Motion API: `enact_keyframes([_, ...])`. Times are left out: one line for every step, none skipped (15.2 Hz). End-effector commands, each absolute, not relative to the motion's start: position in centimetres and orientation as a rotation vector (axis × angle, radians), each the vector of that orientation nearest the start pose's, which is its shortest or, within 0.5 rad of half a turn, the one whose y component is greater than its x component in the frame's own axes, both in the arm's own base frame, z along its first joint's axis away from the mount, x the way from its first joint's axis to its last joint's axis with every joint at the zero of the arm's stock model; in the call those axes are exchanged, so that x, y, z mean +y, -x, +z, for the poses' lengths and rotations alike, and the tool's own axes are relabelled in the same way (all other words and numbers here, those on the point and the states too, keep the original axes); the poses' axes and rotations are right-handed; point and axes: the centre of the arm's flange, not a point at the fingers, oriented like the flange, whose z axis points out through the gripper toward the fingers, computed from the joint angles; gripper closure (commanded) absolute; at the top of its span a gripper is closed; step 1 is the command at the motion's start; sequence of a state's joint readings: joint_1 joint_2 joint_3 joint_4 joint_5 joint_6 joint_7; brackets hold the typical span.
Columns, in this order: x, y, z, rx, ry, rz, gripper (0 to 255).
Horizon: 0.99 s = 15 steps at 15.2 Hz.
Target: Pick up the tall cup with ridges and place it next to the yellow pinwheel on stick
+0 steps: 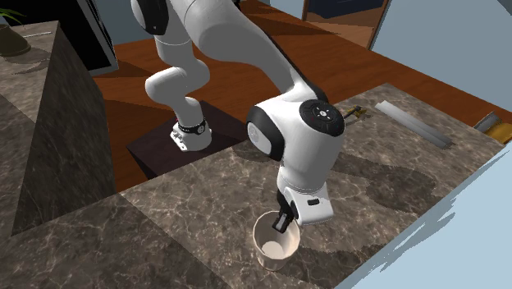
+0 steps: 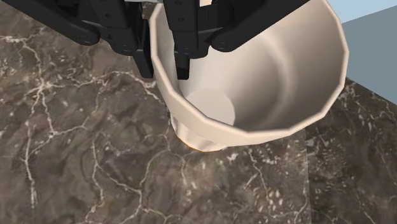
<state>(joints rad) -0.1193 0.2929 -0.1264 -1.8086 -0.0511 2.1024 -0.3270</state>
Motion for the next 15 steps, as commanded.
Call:
enact_keyframes([-15.1,-61.3,38.3,-0.181,3.214,0.034,255])
enact_keyframes([-15.1,-61.3,38.2,-0.181,3.214,0.034,255])
enact_keyframes([-15.1,-61.3,38.3,-0.181,3.214,0.034,255])
enact_keyframes([-15.1,-61.3,38.3,-0.181,3.214,0.034,255])
enact_keyframes([-15.1,-61.3,38.3,-0.181,3.214,0.033,255])
enact_keyframes([-15.1,-61.3,38.8,-0.181,3.214,0.033,255])
enact_keyframes([-15.1,-61.3,39.3,-0.181,3.214,0.033,255])
enact_keyframes([-15.1,-61.3,39.8,-0.181,3.214,0.033,255])
enact_keyframes([-15.1,-61.3,40.4,-0.181,3.214,0.033,255])
enact_keyframes([-15.1,-61.3,40.9,-0.181,3.214,0.033,255])
enact_keyframes([-15.1,-61.3,41.4,-0.181,3.214,0.033,255])
enact_keyframes([-15.1,-61.3,41.9,-0.181,3.214,0.033,255])
enact_keyframes([-15.1,-61.3,42.5,-0.181,3.214,0.033,255])
enact_keyframes([-15.1,-61.3,43.0,-0.181,3.214,0.033,255])
enact_keyframes([-15.1,-61.3,43.5,-0.181,3.214,0.033,255])
